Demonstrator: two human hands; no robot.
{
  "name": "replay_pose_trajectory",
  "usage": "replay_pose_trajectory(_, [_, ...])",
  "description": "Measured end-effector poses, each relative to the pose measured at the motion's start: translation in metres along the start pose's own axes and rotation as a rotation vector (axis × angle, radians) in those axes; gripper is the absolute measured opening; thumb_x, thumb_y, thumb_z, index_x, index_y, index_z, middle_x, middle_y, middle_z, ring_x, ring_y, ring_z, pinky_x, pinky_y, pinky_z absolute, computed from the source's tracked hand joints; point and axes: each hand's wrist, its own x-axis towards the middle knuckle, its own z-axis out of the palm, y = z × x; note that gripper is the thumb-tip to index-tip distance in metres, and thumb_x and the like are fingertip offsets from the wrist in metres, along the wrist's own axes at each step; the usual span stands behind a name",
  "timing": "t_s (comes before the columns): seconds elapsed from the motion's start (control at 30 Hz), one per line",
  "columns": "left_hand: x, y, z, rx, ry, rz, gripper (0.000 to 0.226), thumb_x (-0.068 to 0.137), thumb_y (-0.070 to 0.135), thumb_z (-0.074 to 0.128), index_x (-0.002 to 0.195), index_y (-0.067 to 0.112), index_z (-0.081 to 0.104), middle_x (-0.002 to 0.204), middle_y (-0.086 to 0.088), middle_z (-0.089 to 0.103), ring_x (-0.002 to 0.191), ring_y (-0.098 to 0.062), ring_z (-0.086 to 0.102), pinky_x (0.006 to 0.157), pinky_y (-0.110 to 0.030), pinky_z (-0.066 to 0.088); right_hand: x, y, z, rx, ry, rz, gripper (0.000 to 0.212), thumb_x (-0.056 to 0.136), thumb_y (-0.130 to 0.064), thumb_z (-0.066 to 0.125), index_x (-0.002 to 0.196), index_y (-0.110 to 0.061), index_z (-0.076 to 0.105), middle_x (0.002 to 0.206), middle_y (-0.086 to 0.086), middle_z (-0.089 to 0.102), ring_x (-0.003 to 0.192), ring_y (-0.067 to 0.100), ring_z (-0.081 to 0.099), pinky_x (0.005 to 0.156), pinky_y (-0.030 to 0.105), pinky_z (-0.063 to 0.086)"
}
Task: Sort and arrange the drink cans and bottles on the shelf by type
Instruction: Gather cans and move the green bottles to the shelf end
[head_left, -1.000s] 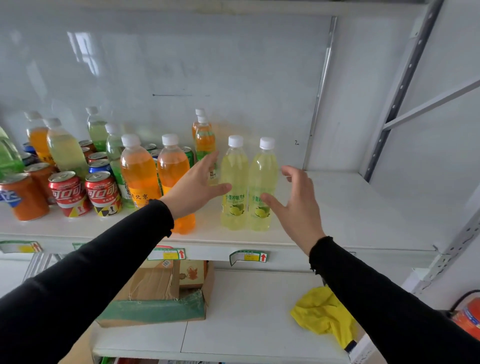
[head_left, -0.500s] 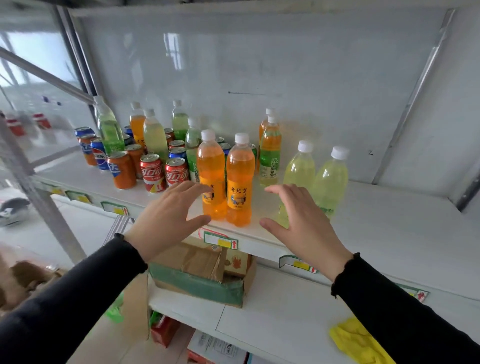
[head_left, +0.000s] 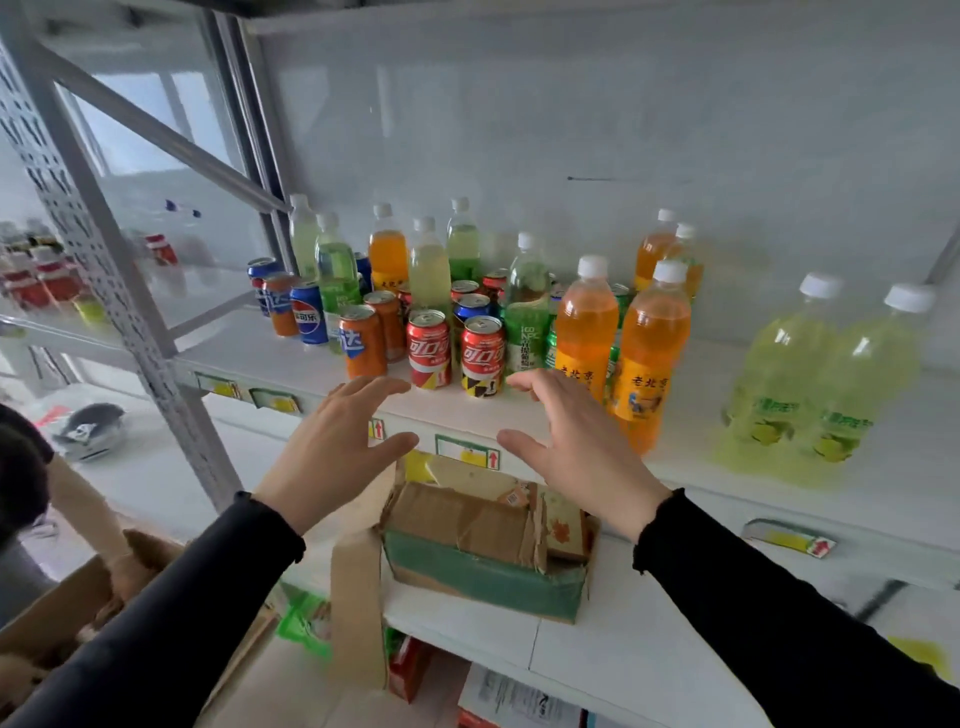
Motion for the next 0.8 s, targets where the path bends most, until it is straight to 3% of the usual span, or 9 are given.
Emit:
replay_pose_trajectory(0.27, [0.044,-0.094,-0.021,-0.068,-0.065,0.105,0.056,0.087,0.047,0.068,0.138,0.033,0.051,0.137,0.010,0.054,0.121,-0.013,0.051,0.094,-0.026,0.038,0.052,-0.047,0.059,0.005,0.084,0.142,0.055,0.096,-0.046,0.061,0.144,-0.028,0.041,0.145,-0.013,0.045,0.132,0.004,0.041,0.102,0.020,0.033])
replay_pose_trajectory(0.5, [0.098,-0.121,-0.018,-0.143,-0.076,0.229,0.055,0.088,0.045,0.067,0.139,0.033,0.050,0.136,0.014,0.050,0.123,-0.011,0.048,0.093,-0.023,0.033,0.088,-0.043,0.081,-0.065,0.153,0.227,0.053,0.097,-0.047,0.060,0.143,-0.027,0.042,0.141,-0.012,0.046,0.130,0.004,0.041,0.096,0.014,0.029])
replay_pose_trajectory(0.63, [0.132,-0.128,-0.014,-0.160,-0.053,0.294,0.056,0.089,0.044,0.067,0.141,0.035,0.049,0.141,0.015,0.046,0.127,-0.010,0.046,0.097,-0.024,0.034,0.109,-0.030,0.088,-0.073,0.298,0.267,0.056,0.095,-0.044,0.064,0.144,-0.027,0.041,0.142,-0.013,0.045,0.132,0.002,0.037,0.102,0.011,0.028])
replay_pose_trajectory(0.73, [0.152,-0.138,-0.017,-0.171,-0.026,0.318,0.055,0.088,0.043,0.068,0.140,0.036,0.050,0.141,0.016,0.047,0.129,-0.010,0.044,0.100,-0.026,0.035,0.125,-0.020,0.091,-0.014,0.438,0.344,0.070,0.095,-0.043,0.065,0.153,-0.026,0.029,0.154,-0.010,0.032,0.143,0.003,0.026,0.108,0.009,0.018])
replay_pose_trajectory(0.8, [0.164,-0.148,-0.020,-0.187,0.009,0.322,0.053,0.087,0.040,0.070,0.138,0.036,0.052,0.136,0.019,0.048,0.128,-0.008,0.044,0.099,-0.026,0.034,0.137,-0.015,0.092,0.038,0.493,0.398,0.083,0.095,-0.046,0.063,0.159,-0.026,0.014,0.164,-0.011,0.017,0.150,0.004,0.013,0.114,0.014,0.011])
